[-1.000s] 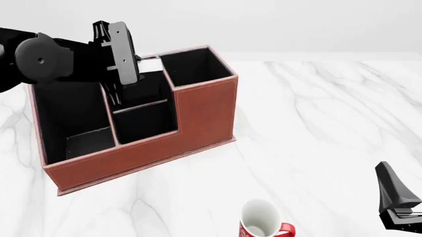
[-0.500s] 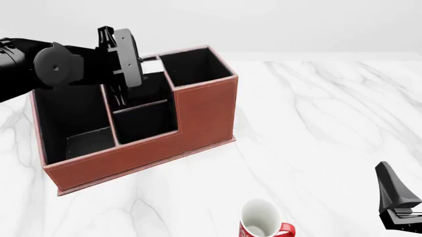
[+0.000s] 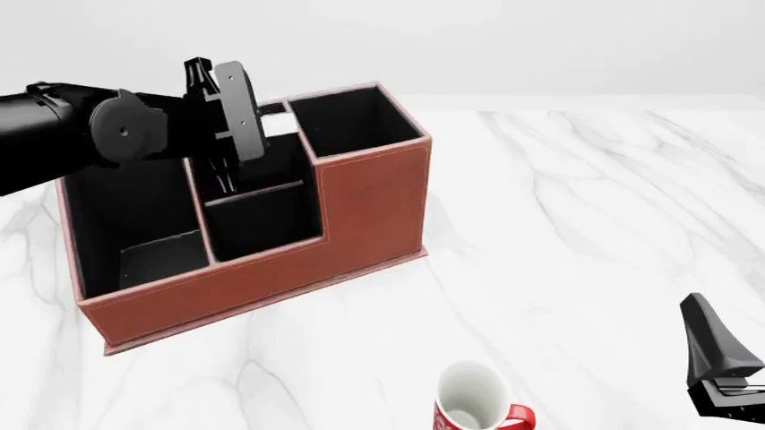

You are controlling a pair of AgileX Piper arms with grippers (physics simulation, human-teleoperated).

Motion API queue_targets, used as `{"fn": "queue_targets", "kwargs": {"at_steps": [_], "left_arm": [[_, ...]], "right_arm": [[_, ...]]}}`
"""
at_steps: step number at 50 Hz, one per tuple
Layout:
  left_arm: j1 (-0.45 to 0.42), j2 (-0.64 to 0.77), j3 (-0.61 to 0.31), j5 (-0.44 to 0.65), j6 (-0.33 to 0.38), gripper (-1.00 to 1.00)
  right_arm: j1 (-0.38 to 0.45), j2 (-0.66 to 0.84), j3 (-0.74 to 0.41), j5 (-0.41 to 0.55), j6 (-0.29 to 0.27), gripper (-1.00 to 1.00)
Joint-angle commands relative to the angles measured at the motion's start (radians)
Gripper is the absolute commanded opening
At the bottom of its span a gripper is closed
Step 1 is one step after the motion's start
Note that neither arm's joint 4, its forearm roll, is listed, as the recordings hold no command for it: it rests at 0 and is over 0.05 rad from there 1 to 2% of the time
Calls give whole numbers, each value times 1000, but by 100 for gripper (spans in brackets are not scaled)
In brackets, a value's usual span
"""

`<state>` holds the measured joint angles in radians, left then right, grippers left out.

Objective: Pick up the book and place it in the front compartment of the caddy.

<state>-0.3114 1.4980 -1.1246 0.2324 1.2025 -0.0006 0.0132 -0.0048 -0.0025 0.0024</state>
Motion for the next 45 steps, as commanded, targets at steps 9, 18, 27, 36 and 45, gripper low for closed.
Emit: {"fn": "queue_targets", "kwargs": {"at_steps": [9,18,27,36,45], "left_arm": [[-2,16,-8,-41,-12,-100],[4,30,-13,-53,-8,100],[7,31,-11,-53,-6,100],[8,28,-9,-54,-4,100],[7,25,-3,-59,-4,100]], "right_arm": [[0,-2,1,0,-1,100],[0,-2,1,0,0,100],[0,-2,1,0,0,100],[0,-2,1,0,0,100],[0,-2,1,0,0,100]]}}
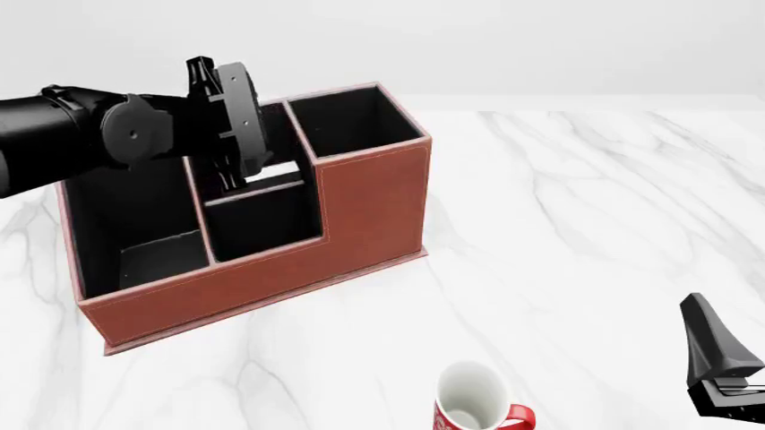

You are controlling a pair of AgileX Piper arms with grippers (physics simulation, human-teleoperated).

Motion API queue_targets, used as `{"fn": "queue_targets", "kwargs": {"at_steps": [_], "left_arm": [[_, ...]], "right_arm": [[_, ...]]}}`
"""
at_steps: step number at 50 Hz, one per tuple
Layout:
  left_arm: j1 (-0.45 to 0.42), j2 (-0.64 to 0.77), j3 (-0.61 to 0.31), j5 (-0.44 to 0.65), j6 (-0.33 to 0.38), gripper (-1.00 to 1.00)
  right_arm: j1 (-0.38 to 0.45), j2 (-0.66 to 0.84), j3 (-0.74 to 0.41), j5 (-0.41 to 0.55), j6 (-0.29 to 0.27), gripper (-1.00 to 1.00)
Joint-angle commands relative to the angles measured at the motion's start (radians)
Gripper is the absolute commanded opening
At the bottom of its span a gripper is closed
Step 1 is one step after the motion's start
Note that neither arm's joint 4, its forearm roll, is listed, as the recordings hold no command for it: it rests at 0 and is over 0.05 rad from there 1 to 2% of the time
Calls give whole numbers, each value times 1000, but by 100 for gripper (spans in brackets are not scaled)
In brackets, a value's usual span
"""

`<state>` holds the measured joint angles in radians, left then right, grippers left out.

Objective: Pick up the book and place it in the front compartment of the caddy.

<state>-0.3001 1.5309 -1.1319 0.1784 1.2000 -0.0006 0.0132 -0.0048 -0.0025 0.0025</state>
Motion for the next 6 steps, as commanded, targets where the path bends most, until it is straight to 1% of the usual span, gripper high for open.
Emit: {"fn": "queue_targets", "kwargs": {"at_steps": [1,6], "left_arm": [[-4,-8,5,-5,-2,100],[1,-7,9,-8,5,100]], "right_arm": [[0,-2,1,0,-1,100],[0,-2,1,0,0,100]]}}
